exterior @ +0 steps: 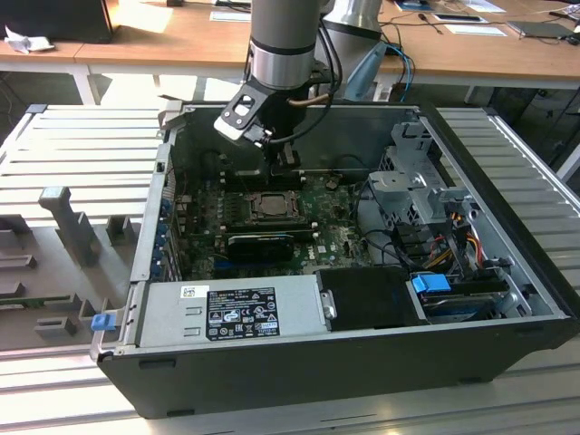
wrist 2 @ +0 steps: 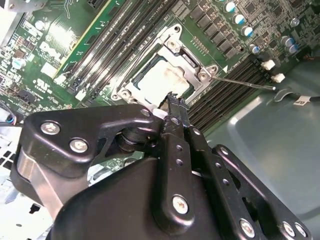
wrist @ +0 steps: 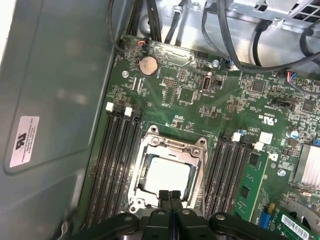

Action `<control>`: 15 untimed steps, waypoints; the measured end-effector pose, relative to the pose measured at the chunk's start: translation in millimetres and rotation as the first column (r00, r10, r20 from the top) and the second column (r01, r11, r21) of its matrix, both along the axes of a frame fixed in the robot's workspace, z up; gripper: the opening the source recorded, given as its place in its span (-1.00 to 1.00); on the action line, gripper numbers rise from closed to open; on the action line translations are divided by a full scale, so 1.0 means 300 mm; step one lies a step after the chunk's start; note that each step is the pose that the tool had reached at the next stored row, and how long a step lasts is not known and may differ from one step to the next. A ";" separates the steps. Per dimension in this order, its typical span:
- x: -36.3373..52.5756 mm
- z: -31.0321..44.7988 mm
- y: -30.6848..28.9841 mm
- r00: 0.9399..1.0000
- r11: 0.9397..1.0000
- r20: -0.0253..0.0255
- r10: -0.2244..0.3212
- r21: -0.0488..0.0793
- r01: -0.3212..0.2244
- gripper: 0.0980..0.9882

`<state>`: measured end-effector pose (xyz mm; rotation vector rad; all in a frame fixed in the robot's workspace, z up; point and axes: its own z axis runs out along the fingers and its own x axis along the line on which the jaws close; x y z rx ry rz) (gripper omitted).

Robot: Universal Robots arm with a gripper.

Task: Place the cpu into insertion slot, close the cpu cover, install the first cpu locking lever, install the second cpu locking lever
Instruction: 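Install the first cpu locking lever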

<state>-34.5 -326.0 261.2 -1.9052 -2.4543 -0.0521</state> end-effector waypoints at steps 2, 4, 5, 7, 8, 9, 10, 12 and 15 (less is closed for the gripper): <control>0.000 0.000 0.000 1.000 1.000 0.000 0.014 0.000 -0.014 -0.98; 0.000 0.000 0.000 1.000 1.000 0.000 0.026 0.000 -0.026 -0.98; 0.000 0.000 0.000 0.999 0.999 0.000 0.033 0.000 -0.033 -0.98; 0.000 0.000 0.000 0.998 0.998 0.000 0.056 0.000 -0.056 -0.98; 0.000 0.000 0.000 0.998 0.998 0.000 0.067 0.000 -0.067 -0.98; 0.000 0.000 0.000 0.997 0.997 0.000 0.082 0.000 -0.082 -0.98; 0.000 0.000 0.000 0.994 0.994 0.000 0.112 0.000 -0.112 -0.98; 0.000 0.000 0.000 0.989 0.989 0.000 0.146 0.000 -0.146 -0.98; 0.000 0.004 0.000 0.987 0.987 0.000 0.162 0.000 -0.162 -0.98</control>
